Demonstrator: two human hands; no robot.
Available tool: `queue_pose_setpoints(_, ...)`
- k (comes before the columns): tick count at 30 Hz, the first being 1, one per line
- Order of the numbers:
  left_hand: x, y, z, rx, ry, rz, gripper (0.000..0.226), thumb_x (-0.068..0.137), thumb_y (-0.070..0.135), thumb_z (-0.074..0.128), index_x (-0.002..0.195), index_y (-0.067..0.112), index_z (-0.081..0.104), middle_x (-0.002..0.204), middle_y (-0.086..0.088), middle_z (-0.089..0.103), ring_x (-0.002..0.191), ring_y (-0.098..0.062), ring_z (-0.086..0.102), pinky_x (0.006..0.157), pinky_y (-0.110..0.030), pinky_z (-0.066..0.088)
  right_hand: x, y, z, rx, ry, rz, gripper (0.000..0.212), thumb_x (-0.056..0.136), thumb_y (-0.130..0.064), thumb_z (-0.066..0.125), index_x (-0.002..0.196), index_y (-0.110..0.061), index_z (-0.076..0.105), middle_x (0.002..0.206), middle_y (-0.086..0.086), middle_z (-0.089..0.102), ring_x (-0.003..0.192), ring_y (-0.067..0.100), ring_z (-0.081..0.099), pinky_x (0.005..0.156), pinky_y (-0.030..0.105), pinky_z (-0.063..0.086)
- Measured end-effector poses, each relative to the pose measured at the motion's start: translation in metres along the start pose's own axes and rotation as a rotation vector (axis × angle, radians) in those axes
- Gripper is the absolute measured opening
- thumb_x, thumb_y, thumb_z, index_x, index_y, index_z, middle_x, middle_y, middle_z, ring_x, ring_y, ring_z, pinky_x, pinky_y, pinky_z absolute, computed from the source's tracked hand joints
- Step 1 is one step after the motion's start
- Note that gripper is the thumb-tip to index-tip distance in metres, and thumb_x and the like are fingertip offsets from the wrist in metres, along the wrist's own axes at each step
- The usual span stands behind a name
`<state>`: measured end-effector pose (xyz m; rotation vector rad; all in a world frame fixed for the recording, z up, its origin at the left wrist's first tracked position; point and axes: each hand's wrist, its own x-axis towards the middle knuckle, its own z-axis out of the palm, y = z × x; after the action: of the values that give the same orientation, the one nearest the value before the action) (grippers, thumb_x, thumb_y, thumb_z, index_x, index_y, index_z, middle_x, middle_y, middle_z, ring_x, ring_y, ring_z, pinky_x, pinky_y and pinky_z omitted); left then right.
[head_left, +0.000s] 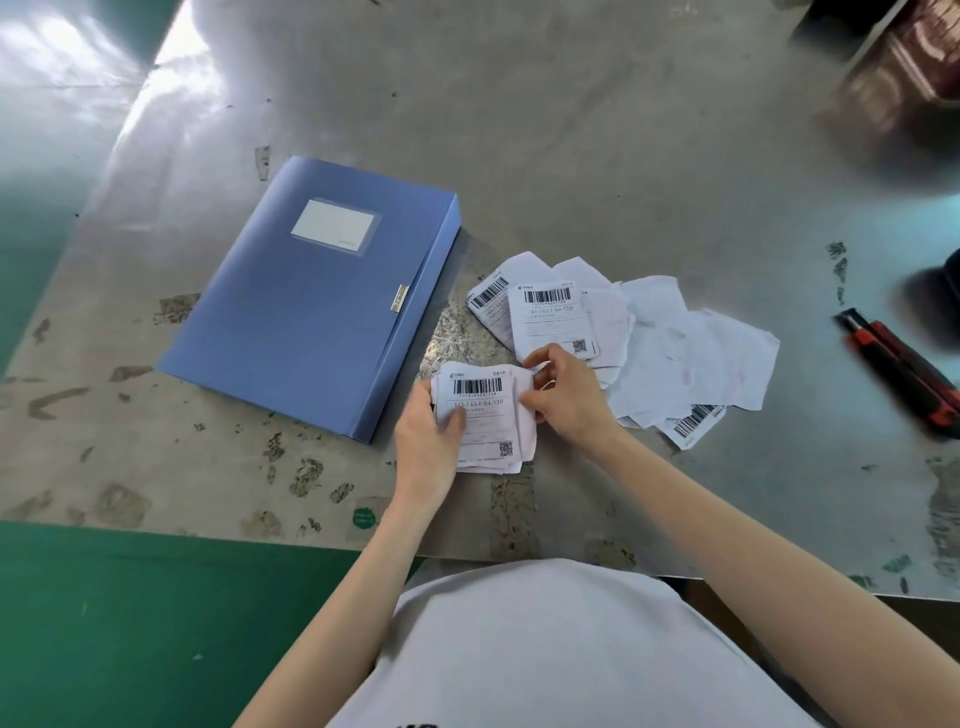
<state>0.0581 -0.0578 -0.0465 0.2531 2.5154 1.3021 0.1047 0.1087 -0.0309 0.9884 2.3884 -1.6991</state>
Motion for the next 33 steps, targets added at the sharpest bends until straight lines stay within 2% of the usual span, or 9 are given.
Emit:
queue_pose_setpoints(3,0.001,-0.003,0.002,0.153,0.033,0.084,0.042,0.085,0.003,0.065,0.124,0.009,0.049,0.118,-0.004,0.048,0.1,-0.011,0.046,0.083,-0.019,0.04,0.0,0.005,0.003,-0.031,0.0,-0.023,0.032,0.072,0.004,0.065,0.098,-0.012,0.054,0.073,0.001,0.055,0.071,0.025,0.056,0.074,0.052,0.054)
queue_pose_setpoints(6,0.004,-0.004,0.002,0.323,0.054,0.148,0.056,0.079,0.003,0.071,0.128,0.007,0.046,0.126,-0.011,0.041,0.112,-0.023,0.037,0.094,-0.029,0.036,0.001,0.005,0.001,-0.063,0.036,-0.061,0.03,0.073,0.0,0.066,0.096,-0.014,0.053,0.073,-0.002,0.057,0.067,0.017,0.055,0.071,0.043,0.054)
queue_pose_setpoints(9,0.011,0.002,0.003,0.385,0.073,0.252,0.051,0.078,0.003,0.071,0.125,0.006,0.05,0.128,-0.012,0.044,0.116,-0.026,0.034,0.098,-0.037,0.037,0.007,0.003,-0.008,-0.101,0.117,-0.09,0.028,0.075,-0.007,0.068,0.097,-0.016,0.054,0.076,-0.001,0.058,0.068,0.013,0.054,0.068,0.029,0.047)
queue_pose_setpoints(12,0.021,0.016,0.007,0.292,0.029,0.307,0.04,0.084,0.004,0.066,0.122,0.007,0.054,0.124,-0.009,0.051,0.115,-0.022,0.043,0.094,-0.03,0.04,0.018,0.002,-0.022,-0.096,0.227,-0.08,0.026,0.076,-0.007,0.068,0.099,-0.014,0.056,0.085,0.003,0.059,0.073,0.015,0.053,0.069,0.023,0.041)
queue_pose_setpoints(16,0.045,0.039,0.02,0.122,-0.092,0.238,0.032,0.091,0.01,0.059,0.122,0.01,0.051,0.12,-0.004,0.054,0.1,-0.01,0.052,0.085,-0.012,0.039,0.031,0.004,-0.043,-0.079,0.34,-0.013,0.027,0.077,-0.006,0.066,0.102,-0.01,0.056,0.098,0.004,0.059,0.08,0.018,0.056,0.074,0.022,0.039)
queue_pose_setpoints(19,0.065,0.054,0.034,0.084,-0.186,0.142,0.033,0.091,0.013,0.059,0.123,0.008,0.05,0.12,-0.006,0.055,0.102,-0.016,0.056,0.092,-0.03,0.047,0.038,0.005,-0.053,-0.05,0.356,0.045,0.031,0.078,-0.007,0.067,0.106,-0.009,0.054,0.102,0.002,0.058,0.086,0.019,0.057,0.076,0.025,0.04)
queue_pose_setpoints(24,0.087,0.069,0.053,0.008,-0.238,0.002,0.03,0.088,0.01,0.063,0.115,0.009,0.051,0.113,-0.003,0.063,0.1,-0.015,0.059,0.082,-0.023,0.042,0.041,0.005,-0.053,0.034,0.33,0.123,0.031,0.077,-0.004,0.067,0.105,-0.009,0.055,0.1,0.001,0.058,0.09,0.017,0.057,0.076,0.025,0.042)
queue_pose_setpoints(29,0.092,0.07,0.058,-0.071,-0.236,-0.125,0.043,0.086,0.007,0.065,0.124,0.01,0.046,0.12,-0.004,0.064,0.104,-0.016,0.059,0.086,-0.029,0.047,0.041,0.004,-0.046,0.138,0.295,0.155,0.029,0.078,-0.004,0.064,0.103,-0.014,0.055,0.101,0.002,0.061,0.092,0.016,0.058,0.079,0.029,0.05)
queue_pose_setpoints(33,0.093,0.066,0.055,-0.047,-0.228,-0.132,0.024,0.088,0.01,0.064,0.111,0.01,0.058,0.112,-0.005,0.067,0.099,-0.022,0.064,0.087,-0.038,0.052,0.041,0.004,-0.045,0.142,0.299,0.139,0.027,0.079,-0.004,0.063,0.101,-0.016,0.054,0.103,0.002,0.063,0.087,0.013,0.057,0.072,0.022,0.045)
